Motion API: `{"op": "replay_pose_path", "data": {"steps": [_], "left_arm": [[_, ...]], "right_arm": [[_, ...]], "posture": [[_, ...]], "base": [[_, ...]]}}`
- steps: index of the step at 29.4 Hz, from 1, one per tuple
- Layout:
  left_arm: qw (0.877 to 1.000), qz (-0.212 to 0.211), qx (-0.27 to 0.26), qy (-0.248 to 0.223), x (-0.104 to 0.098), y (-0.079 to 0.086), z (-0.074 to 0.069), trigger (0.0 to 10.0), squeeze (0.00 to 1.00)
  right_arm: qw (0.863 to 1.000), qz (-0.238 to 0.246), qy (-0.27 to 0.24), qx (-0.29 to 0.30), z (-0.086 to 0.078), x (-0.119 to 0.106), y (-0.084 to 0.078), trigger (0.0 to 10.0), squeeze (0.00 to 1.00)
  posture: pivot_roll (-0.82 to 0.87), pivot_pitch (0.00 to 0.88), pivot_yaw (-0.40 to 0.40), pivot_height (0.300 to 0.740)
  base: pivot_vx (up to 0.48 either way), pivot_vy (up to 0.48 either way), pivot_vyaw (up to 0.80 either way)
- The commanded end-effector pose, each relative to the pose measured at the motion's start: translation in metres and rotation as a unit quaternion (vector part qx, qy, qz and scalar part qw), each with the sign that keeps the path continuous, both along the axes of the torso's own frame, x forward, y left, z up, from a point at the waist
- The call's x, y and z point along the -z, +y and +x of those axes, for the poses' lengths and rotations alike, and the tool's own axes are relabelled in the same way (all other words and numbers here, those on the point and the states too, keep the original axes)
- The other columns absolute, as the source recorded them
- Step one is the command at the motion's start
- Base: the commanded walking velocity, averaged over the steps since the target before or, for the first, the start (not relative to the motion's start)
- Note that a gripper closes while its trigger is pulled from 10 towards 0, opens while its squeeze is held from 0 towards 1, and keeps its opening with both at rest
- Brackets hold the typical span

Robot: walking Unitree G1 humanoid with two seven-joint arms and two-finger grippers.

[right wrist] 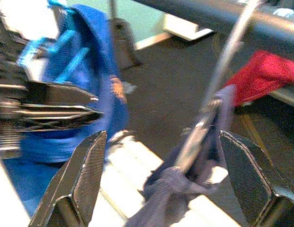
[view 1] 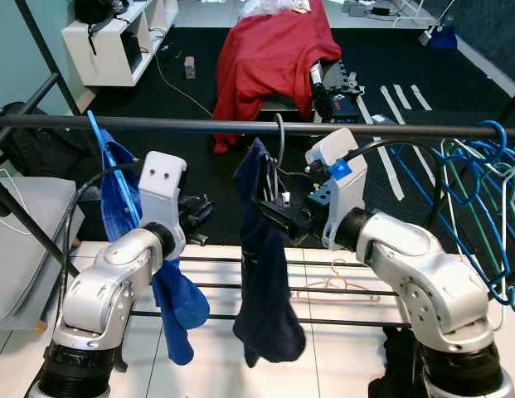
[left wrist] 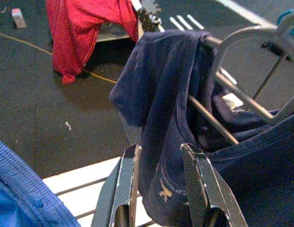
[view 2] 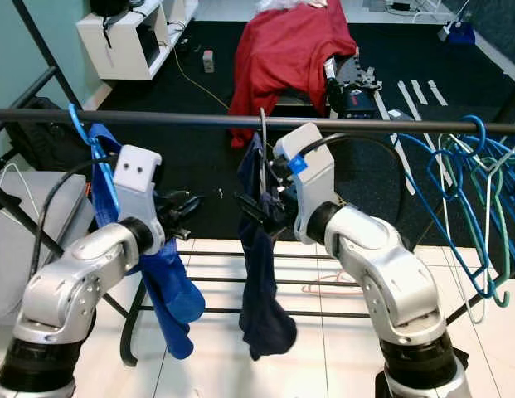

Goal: Hang hanger

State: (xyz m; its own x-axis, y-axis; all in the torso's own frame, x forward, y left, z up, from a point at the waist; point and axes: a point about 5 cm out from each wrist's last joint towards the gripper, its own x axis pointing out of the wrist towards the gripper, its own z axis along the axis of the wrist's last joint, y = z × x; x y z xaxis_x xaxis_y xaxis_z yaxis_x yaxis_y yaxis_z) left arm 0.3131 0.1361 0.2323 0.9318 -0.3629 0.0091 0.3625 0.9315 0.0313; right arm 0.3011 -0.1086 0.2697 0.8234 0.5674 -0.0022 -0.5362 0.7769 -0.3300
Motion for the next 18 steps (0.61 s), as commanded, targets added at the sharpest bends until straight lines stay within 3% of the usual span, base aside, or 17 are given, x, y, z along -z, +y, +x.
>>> {"op": "replay_pose_path", "data": {"steps": [1, 5, 7, 9, 11, 12, 14, 18], "left_arm": [[1.000, 0.003, 0.012, 0.011, 0.007, -0.005, 0.001, 10.0, 0.00], [1.000, 0.006, 0.022, 0.011, 0.006, -0.008, 0.003, 10.0, 0.00], [1.000, 0.006, 0.022, 0.011, 0.006, -0.008, 0.003, 10.0, 0.00], [0.999, 0.009, 0.030, 0.010, 0.005, -0.010, 0.004, 10.0, 0.00], [0.999, 0.009, 0.030, 0.010, 0.005, -0.010, 0.004, 10.0, 0.00], [0.999, 0.010, 0.029, 0.009, 0.005, -0.010, 0.004, 10.0, 0.00], [1.000, 0.003, 0.026, 0.008, 0.003, -0.010, 0.004, 10.0, 0.00], [1.000, -0.004, 0.026, 0.005, 0.001, -0.010, 0.004, 10.0, 0.00]], "right_arm": [[0.999, -0.017, -0.020, 0.030, 0.010, 0.003, 0.000, 10.0, 0.00], [0.998, -0.001, -0.014, 0.060, 0.026, 0.005, -0.003, 10.0, 0.00], [0.998, -0.001, -0.014, 0.060, 0.026, 0.005, -0.003, 10.0, 0.00], [0.997, 0.030, 0.007, 0.068, 0.038, 0.006, -0.003, 10.0, 0.00], [0.997, 0.030, 0.007, 0.068, 0.038, 0.006, -0.003, 10.0, 0.00], [0.996, 0.068, 0.024, 0.056, 0.044, 0.005, -0.003, 10.0, 0.00], [0.994, 0.093, 0.043, 0.026, 0.049, 0.005, -0.002, 10.0, 0.00], [0.993, 0.103, 0.055, -0.015, 0.056, 0.004, 0.000, 10.0, 0.00]], "posture": [[-0.06, 0.218, 0.014, 0.740], [-0.06, 0.224, 0.015, 0.740], [-0.06, 0.224, 0.015, 0.740], [-0.06, 0.225, 0.013, 0.740], [-0.06, 0.225, 0.013, 0.740], [-0.06, 0.227, 0.010, 0.740], [-0.05, 0.232, -0.003, 0.740], [-0.05, 0.235, -0.009, 0.740]], "base": [[0.000, 0.000, 0.00], [0.000, 0.000, 0.00], [0.000, 0.000, 0.00], [0.000, 0.000, 0.00], [0.000, 0.000, 0.00], [0.000, 0.000, 0.00], [0.000, 0.000, 0.00], [0.000, 0.000, 0.00]]}}
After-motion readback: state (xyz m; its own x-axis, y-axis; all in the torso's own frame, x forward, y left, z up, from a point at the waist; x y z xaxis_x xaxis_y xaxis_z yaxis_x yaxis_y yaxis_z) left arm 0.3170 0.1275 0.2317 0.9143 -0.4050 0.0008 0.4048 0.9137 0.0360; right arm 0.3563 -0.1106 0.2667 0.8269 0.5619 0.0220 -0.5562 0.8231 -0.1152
